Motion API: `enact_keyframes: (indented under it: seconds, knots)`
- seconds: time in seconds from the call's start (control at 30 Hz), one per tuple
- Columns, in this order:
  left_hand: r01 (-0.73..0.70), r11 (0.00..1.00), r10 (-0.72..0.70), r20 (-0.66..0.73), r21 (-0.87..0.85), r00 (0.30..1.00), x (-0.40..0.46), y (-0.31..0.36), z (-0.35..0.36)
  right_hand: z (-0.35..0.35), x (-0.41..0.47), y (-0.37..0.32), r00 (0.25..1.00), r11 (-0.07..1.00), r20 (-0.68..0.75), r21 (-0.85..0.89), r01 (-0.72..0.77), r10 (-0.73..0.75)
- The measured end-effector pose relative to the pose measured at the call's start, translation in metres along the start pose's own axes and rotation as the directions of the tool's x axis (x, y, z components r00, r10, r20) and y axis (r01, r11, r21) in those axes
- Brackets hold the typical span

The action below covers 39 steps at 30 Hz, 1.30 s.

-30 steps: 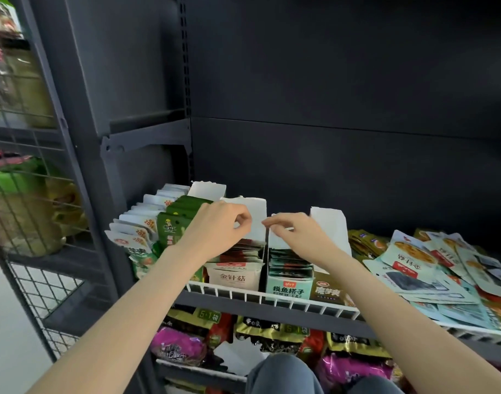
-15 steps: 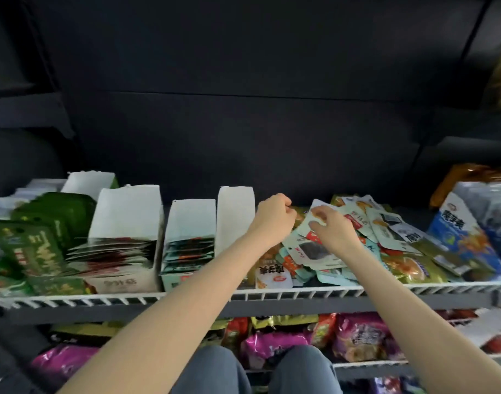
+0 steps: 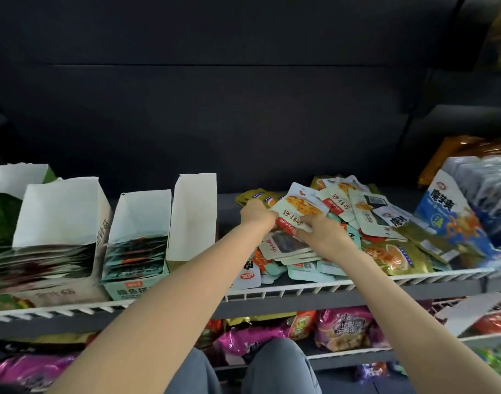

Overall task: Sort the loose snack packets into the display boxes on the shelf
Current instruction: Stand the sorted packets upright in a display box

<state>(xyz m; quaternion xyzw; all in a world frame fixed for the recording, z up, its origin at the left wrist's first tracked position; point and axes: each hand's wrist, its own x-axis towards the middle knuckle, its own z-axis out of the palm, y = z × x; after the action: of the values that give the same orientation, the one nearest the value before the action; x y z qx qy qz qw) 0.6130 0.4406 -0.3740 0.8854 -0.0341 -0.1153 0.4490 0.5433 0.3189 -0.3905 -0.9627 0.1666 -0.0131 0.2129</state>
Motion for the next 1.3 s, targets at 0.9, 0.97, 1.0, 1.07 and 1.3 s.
enact_keyframes:
  seconds: [0.9,0.97,1.0,1.07,1.3]
  knots:
    - [-0.663,0.739,0.61,-0.539,0.122,0.581,-0.129,-0.074,-0.27,-0.022,-0.098,-0.221,0.821,0.61,-0.396,0.55,0.57,-0.411]
    - [-0.634,0.753,0.601,-0.572,0.173,0.558,-0.134,-0.091,-0.29,-0.01,-0.1,-0.244,0.801,0.613,-0.394,0.515,0.599,-0.45]
    - [-0.62,0.758,0.604,-0.579,0.204,0.548,-0.136,-0.1,-0.299,-0.004,-0.101,-0.255,0.796,0.615,-0.389,0.505,0.605,-0.463]
    - [-0.577,0.773,0.605,-0.578,0.262,0.548,-0.137,-0.118,-0.314,0.01,-0.1,-0.272,0.807,0.619,-0.356,0.517,0.59,-0.471]
    - [-0.344,0.859,0.497,-0.459,0.379,0.737,-0.129,-0.165,-0.338,0.047,-0.098,-0.301,0.825,0.711,-0.244,0.42,0.563,-0.509]
